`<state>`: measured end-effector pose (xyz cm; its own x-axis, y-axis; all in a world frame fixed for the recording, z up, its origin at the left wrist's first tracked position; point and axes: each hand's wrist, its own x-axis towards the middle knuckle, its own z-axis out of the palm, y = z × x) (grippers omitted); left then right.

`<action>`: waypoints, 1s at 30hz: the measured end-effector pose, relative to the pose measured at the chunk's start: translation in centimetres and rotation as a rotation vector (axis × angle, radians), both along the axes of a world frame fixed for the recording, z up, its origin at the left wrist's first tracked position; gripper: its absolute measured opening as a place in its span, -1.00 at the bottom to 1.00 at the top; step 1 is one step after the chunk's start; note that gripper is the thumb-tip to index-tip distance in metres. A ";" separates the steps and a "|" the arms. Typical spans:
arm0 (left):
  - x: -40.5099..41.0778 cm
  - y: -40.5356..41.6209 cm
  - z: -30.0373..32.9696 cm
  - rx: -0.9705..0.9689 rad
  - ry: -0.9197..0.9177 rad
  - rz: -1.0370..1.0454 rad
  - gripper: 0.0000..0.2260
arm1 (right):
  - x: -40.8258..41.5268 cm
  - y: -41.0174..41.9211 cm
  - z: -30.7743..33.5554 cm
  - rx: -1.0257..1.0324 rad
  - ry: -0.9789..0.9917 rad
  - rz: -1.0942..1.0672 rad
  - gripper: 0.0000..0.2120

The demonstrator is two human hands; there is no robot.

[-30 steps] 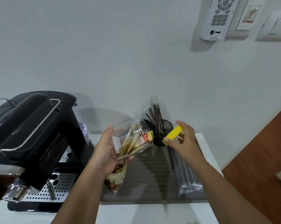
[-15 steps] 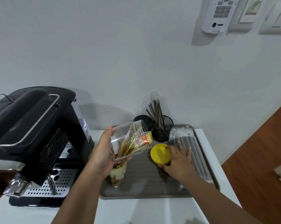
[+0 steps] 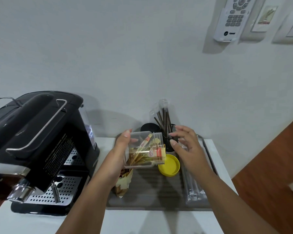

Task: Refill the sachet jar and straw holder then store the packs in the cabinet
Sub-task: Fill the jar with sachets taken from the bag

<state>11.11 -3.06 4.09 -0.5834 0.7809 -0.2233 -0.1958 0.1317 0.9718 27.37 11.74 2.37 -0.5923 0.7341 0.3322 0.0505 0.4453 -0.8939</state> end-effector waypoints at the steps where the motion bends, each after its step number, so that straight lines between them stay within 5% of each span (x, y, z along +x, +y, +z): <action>1: 0.2 0.1 0.0 -0.010 0.007 -0.009 -0.63 | -0.1 -0.3 0.9 0.053 0.006 0.038 -0.82; 7: 0.8 0.3 0.4 0.011 -0.018 -0.041 -0.62 | -0.5 0.2 1.8 0.543 -0.209 0.169 -0.59; 10: 0.8 0.3 0.1 0.030 0.001 -0.087 -0.46 | -0.9 0.8 1.7 0.745 -0.316 0.161 -0.49; 13: 0.9 0.3 0.1 0.026 0.001 -0.098 -0.42 | -1.4 1.0 1.6 0.836 -0.332 0.111 -0.54; 20: 0.8 0.2 0.9 0.112 -0.131 0.021 -0.53 | -0.5 0.7 2.1 0.868 -0.220 0.044 -0.74; 25: 0.1 -0.2 1.3 0.179 -0.194 0.043 -0.48 | 0.8 0.0 1.5 0.809 -0.215 0.131 -0.63; 30: -0.1 -0.5 1.5 0.208 -0.183 0.055 -0.42 | 1.4 -2.3 0.9 0.343 -0.105 0.209 -0.53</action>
